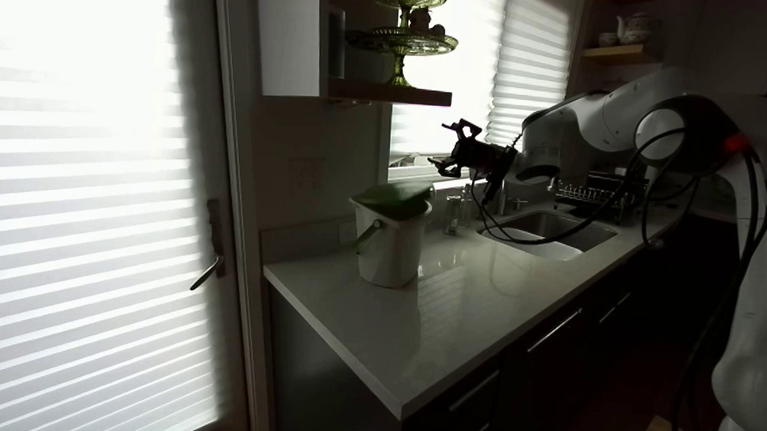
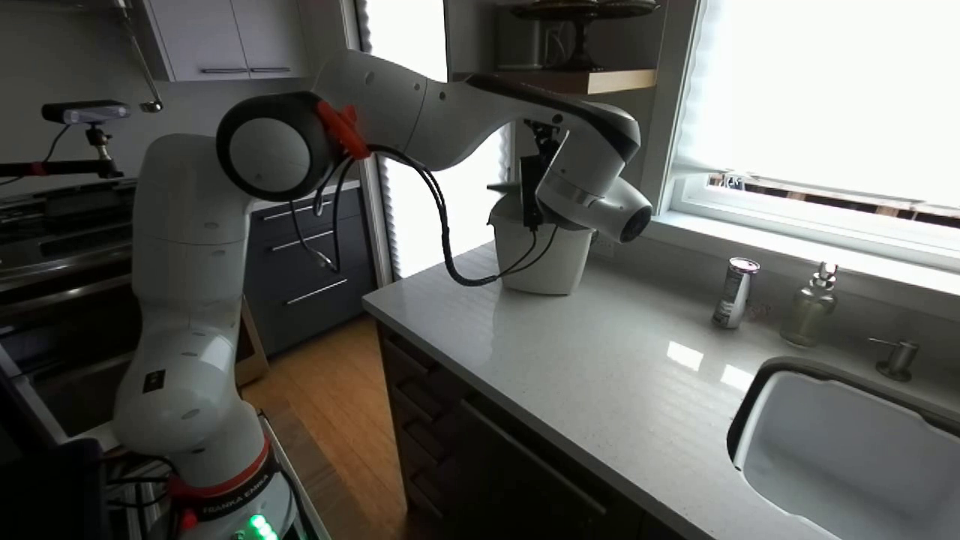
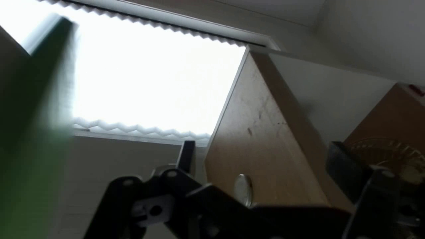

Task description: Open the lid of the bin

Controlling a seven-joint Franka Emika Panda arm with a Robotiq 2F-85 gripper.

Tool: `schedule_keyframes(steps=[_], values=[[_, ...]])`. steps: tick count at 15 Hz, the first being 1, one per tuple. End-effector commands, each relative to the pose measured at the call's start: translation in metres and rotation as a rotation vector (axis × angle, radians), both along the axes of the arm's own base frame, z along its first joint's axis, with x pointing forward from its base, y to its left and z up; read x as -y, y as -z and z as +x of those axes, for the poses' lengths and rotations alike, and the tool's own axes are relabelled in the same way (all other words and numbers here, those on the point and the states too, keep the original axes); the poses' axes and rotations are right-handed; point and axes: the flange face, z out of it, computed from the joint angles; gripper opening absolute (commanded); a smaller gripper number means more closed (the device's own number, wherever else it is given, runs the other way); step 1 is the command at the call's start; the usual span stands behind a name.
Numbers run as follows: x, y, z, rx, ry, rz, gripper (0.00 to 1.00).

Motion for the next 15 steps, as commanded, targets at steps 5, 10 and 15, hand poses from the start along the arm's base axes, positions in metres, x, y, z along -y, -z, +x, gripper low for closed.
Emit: schedule_keyframes(steps=[5,10,15], values=[[-0.026,0.02,0.008,0.061,-0.06,0.046,1.0],[-0.016,0.03,0.003,-0.079,0.038,-0.166,1.0],[0.011,0.036,-0.009,-0.217,0.136,-0.349,1.0]])
